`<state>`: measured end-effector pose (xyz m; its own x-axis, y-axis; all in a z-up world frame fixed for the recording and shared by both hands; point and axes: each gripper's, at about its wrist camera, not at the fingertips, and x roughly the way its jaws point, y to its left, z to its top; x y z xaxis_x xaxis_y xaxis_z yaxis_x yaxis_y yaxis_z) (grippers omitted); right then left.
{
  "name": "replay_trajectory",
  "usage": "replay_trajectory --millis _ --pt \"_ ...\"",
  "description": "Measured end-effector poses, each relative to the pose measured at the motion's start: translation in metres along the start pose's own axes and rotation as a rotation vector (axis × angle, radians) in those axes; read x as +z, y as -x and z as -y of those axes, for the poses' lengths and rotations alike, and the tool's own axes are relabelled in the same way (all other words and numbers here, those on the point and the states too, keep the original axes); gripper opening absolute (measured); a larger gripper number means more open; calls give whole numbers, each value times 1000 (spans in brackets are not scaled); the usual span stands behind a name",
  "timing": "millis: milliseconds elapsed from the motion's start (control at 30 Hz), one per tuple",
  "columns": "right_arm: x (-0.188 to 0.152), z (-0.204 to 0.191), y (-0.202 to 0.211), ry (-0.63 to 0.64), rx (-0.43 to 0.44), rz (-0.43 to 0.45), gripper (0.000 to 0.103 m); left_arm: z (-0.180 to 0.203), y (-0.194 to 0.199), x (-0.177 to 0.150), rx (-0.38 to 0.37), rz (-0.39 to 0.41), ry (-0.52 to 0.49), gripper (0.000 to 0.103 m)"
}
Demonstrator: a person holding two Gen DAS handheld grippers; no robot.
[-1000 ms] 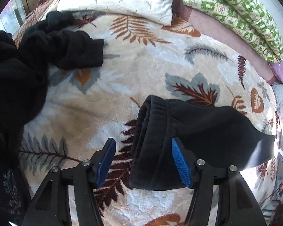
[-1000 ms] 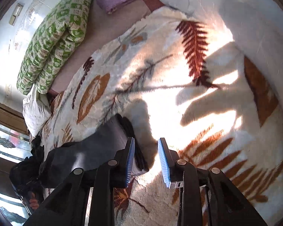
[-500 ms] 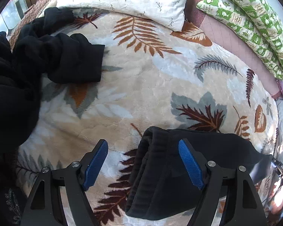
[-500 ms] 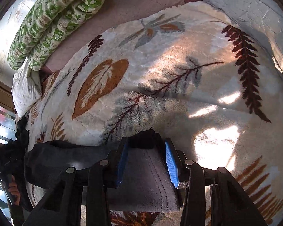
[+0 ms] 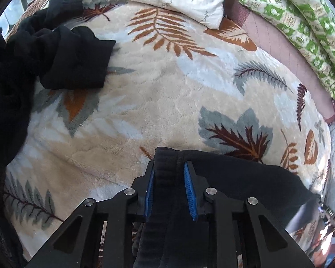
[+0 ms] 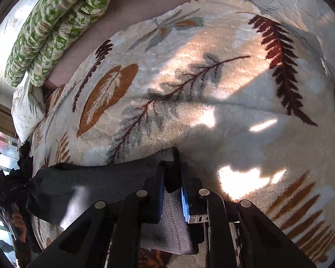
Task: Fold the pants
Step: 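Hold the folded pants edge with the left gripper while the right gripper presses the fold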
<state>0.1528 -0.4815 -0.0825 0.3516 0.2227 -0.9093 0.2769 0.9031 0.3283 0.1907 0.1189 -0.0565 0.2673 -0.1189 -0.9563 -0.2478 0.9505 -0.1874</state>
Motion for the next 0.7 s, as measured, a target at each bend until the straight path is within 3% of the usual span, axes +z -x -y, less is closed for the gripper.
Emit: replay_trajectory --millis 33,100,167,233,333,400,533,600,700 --pt "1 0 3 -15 1 1 20 3 1 -2 7 9 -17 25" --pt "6 -6 19 -19 -80 52 23 6 5 -3 1 18 -35 26" --pt "12 -31 37 74 -137 142 24 7 8 -3 -14 19 -47 26" --pt "20 -66 41 162 -58 152 27 6 11 -4 -23 16 -48 30" --pt "26 -133 16 279 148 45 34 1 15 -5 -54 14 -42 32" --pt "24 -183 -15 376 205 -28 31 -3 16 -6 -77 13 -30 32" --pt "9 -255 -79 537 162 -158 26 -11 22 -13 -89 25 -36 32" --pt "-1 -274 -97 606 119 -193 17 -15 24 -17 -90 24 -42 32" --pt "-29 -284 -100 720 146 -259 9 -21 23 -21 -115 14 -38 32"
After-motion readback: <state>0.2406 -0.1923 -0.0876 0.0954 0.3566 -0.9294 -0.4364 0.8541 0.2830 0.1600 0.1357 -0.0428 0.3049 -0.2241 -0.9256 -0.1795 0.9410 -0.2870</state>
